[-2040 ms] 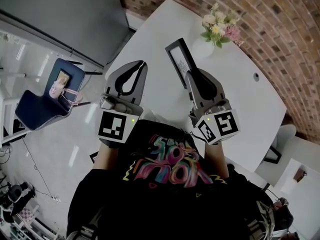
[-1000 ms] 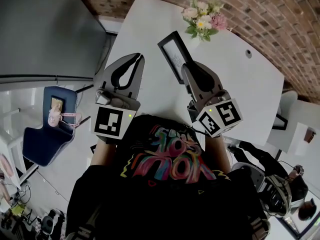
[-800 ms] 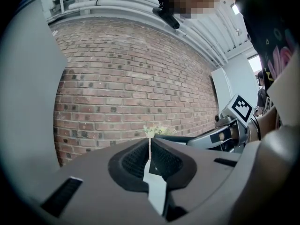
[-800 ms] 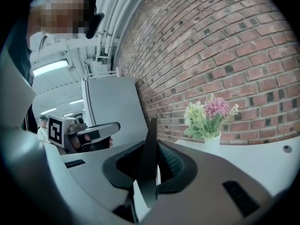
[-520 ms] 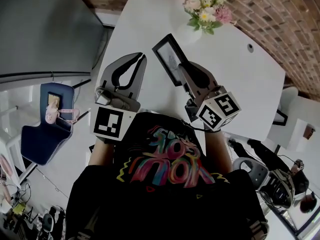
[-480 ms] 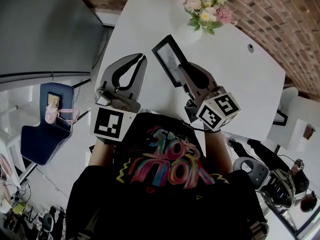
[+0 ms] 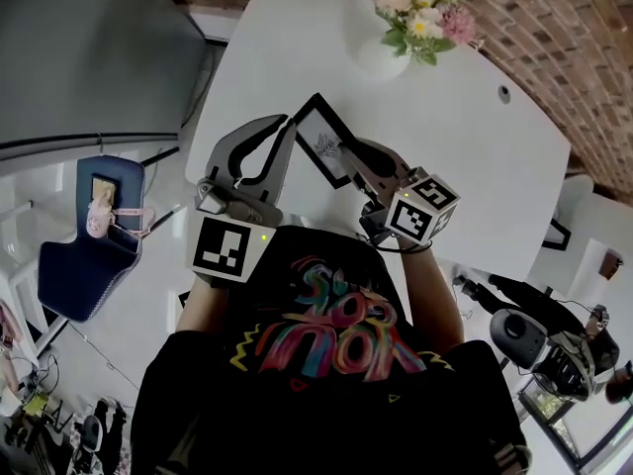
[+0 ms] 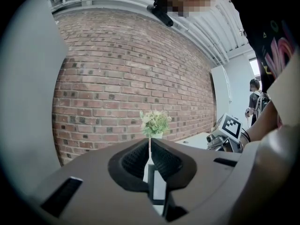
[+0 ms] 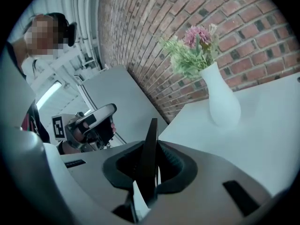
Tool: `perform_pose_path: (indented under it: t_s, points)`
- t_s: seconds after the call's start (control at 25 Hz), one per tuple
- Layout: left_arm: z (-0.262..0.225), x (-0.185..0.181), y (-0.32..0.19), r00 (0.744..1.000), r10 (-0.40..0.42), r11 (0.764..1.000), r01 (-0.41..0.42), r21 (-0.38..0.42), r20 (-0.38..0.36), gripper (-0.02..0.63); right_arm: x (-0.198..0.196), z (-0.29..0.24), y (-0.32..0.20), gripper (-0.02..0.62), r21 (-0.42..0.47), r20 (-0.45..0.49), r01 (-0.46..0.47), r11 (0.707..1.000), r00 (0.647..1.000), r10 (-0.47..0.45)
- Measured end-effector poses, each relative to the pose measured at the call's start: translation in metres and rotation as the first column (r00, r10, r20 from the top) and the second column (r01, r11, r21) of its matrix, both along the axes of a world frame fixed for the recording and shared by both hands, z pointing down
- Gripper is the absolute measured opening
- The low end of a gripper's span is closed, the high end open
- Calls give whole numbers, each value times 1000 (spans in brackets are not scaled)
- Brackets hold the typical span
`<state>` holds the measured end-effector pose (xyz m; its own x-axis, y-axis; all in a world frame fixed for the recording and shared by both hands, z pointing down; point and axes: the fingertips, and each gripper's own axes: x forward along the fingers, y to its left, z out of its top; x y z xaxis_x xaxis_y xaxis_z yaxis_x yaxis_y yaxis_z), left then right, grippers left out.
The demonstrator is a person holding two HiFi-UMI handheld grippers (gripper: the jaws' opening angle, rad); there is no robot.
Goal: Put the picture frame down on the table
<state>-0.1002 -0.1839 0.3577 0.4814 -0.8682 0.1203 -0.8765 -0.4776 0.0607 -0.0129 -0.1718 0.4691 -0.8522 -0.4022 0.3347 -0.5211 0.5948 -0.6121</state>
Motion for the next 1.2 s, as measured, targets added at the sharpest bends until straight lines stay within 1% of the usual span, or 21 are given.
perform_pose_path:
  t_s: [0.2, 0.32, 0.52, 0.64, 0.76, 1.04, 1.2]
  points:
    - [10, -2, 2, 1000, 9, 1000, -9, -13, 18, 32, -11, 24, 11, 87, -67, 32, 86, 994, 996, -83]
    - [15, -6, 0, 1000, 7, 1000, -7, -11, 27, 32, -18, 37, 17, 87, -106, 69, 132, 986, 990, -125]
    - [21, -8, -3, 1000, 2, 1000, -2, -9, 25, 32, -23, 59, 27, 87, -185, 112, 182, 966, 980, -164]
    - [26, -9, -3, 1000, -10, 1000, 10, -18, 7, 32, -24, 73, 30, 87, -222, 123, 199, 955, 977, -175]
    - [29, -11, -4, 1000, -20, 999, 20, -25, -5, 32, -27, 84, 33, 87, -245, 136, 215, 945, 973, -186]
    - [31, -8, -4, 1000, -19, 999, 19, -28, 0, 32, -25, 98, 38, 89, -286, 154, 237, 928, 968, -200]
    - [33, -6, -4, 1000, -13, 999, 13, -32, 8, 32, -23, 108, 44, 89, -288, 119, 262, 921, 964, -238]
